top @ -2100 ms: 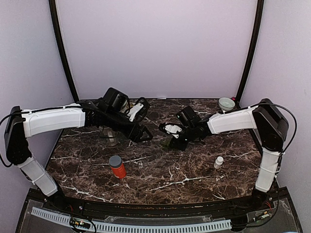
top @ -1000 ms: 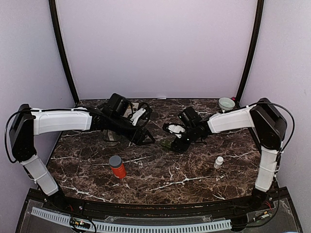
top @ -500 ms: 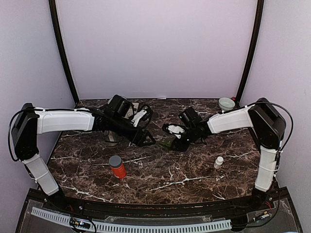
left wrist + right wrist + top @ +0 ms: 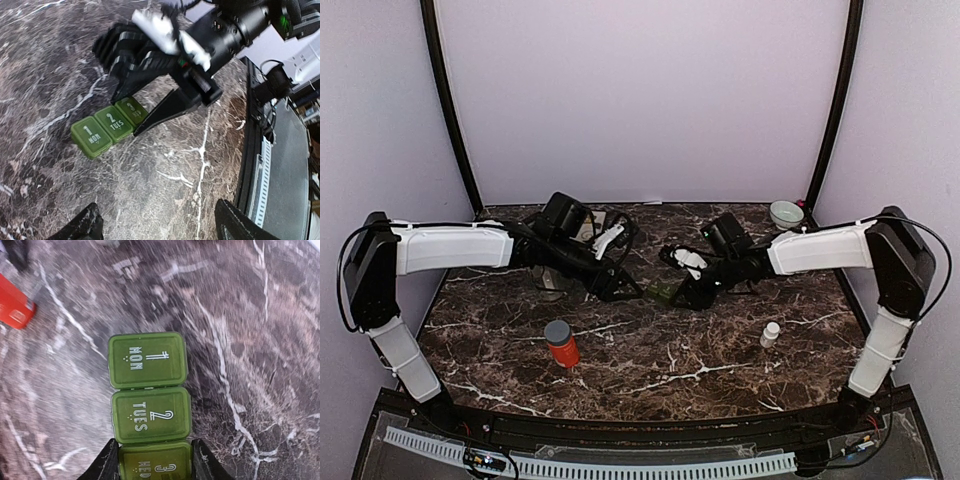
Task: Sort the pills into containers
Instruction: Pick up the pill container from the center of the board, then open the lid of the pill container.
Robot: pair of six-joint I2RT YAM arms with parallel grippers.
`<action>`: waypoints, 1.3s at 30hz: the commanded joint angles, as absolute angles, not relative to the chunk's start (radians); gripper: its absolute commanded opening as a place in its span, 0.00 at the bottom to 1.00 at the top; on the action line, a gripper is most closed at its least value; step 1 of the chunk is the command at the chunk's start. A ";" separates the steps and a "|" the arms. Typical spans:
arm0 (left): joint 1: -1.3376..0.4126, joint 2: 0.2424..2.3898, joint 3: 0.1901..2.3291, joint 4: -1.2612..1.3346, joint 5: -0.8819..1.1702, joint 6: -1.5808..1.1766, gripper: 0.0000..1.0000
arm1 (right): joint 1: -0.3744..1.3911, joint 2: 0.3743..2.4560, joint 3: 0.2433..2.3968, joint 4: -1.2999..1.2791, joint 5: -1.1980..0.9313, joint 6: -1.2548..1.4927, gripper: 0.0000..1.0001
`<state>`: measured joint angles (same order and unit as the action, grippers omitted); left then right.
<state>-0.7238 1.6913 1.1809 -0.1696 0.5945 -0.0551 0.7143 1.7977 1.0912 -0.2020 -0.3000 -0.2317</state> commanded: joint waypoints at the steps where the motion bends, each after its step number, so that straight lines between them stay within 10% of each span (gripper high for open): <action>1: -0.709 1.690 1.227 -0.218 0.711 0.047 0.79 | 0.739 1.684 1.068 -0.186 -0.406 -0.161 0.34; 39: -0.684 1.587 1.173 -0.148 0.955 0.140 0.79 | 0.787 1.524 1.090 -0.210 -0.752 -0.019 0.35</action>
<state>-0.6891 1.6108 1.1881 -0.1574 0.9276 0.1215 0.7792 1.5146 1.0595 -0.2398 -0.7177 -0.0284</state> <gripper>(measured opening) 0.791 0.420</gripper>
